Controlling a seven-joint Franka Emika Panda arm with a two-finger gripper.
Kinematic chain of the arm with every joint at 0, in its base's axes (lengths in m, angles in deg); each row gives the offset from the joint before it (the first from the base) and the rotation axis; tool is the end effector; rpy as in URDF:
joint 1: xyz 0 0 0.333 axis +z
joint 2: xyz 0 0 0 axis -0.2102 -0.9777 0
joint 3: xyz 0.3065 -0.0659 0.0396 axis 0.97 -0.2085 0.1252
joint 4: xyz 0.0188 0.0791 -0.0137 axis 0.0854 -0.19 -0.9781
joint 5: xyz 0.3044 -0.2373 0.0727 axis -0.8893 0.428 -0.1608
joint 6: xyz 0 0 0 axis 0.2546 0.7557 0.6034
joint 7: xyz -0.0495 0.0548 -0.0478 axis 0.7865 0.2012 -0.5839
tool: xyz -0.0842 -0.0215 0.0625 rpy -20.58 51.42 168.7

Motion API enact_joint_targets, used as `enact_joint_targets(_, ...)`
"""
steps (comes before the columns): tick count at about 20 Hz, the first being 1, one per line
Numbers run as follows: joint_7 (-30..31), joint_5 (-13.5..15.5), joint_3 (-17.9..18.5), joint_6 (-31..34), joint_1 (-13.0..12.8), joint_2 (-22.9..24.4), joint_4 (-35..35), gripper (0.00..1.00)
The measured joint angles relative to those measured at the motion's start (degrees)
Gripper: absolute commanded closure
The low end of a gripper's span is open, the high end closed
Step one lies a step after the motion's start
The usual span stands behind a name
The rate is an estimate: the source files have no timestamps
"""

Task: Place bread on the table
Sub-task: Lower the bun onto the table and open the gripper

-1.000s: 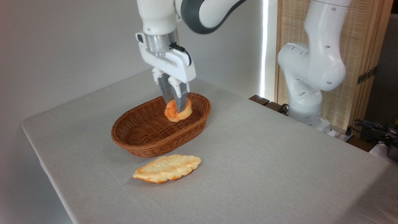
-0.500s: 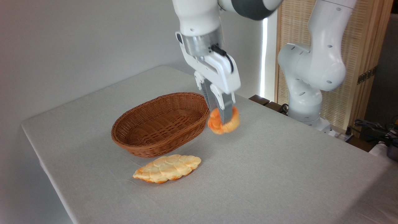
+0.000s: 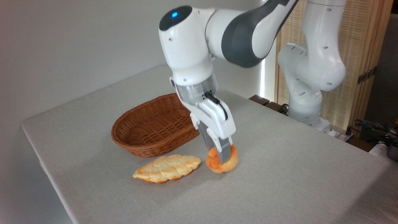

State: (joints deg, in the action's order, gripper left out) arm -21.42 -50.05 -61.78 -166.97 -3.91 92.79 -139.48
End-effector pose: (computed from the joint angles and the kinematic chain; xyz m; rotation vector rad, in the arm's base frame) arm 0.4811 0.0321 0.4427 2.7614 -1.4013 -0.2172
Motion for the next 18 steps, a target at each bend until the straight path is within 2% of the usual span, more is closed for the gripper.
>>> enact_joint_targets(2,0.0,-1.2,0.4,-1.0,0.0,-1.2,0.1,0.31)
enact_joint_targets(3,0.0,-2.4,0.6,-1.0,0.0,-1.5,0.1,0.13)
enact_joint_targets(4,0.0,-3.2,0.8,-1.0,0.1,-1.5,0.2,0.03)
enact_joint_targets(5,0.0,-4.2,1.2,-1.0,0.1,-1.6,0.3,0.00)
enact_joint_targets(8,0.0,-6.1,2.3,-1.0,0.5,-1.6,0.4,0.00)
enact_joint_targets(18,1.0,-5.3,2.3,-0.7,1.2,-1.6,2.3,0.00)
